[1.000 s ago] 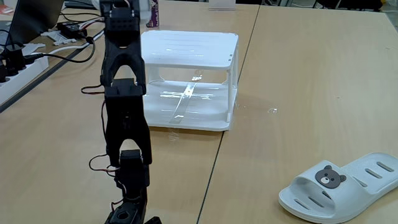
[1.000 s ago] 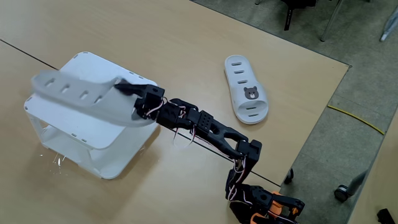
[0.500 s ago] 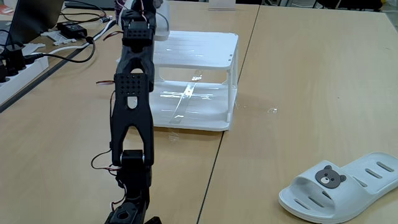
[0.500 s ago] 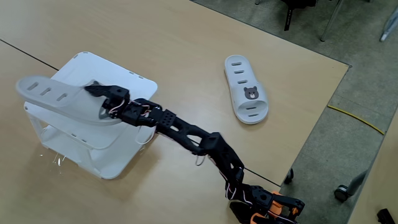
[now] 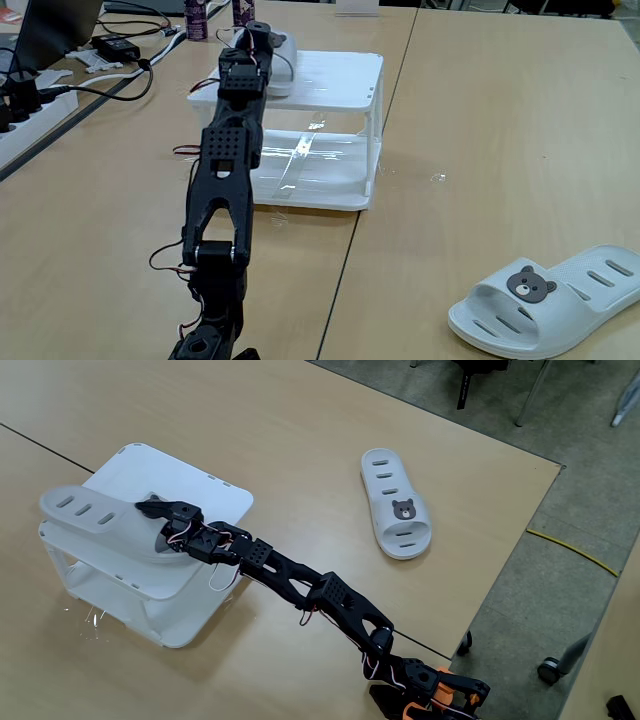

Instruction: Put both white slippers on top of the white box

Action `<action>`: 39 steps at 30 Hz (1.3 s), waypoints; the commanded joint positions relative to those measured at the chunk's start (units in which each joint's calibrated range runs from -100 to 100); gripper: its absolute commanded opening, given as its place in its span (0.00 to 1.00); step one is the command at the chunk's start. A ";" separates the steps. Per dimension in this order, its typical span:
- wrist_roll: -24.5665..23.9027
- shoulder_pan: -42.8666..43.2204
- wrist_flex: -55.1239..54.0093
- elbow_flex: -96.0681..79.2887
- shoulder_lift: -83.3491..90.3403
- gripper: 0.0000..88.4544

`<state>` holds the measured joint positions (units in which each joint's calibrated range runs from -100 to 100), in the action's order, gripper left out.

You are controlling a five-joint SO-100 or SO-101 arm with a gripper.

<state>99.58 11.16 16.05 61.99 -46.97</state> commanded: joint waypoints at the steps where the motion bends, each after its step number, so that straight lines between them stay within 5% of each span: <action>1: 0.42 -0.22 -0.52 5.35 2.08 0.01; 9: 0.42 1.34 -0.52 0.57 2.25 0.02; 14: 0.42 2.57 -0.52 0.48 2.08 0.26; 22: 0.42 2.08 -0.43 -3.31 4.35 0.29; 39: 0.42 2.74 -0.61 -55.27 49.03 0.42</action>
<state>99.58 13.26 15.88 16.62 -14.56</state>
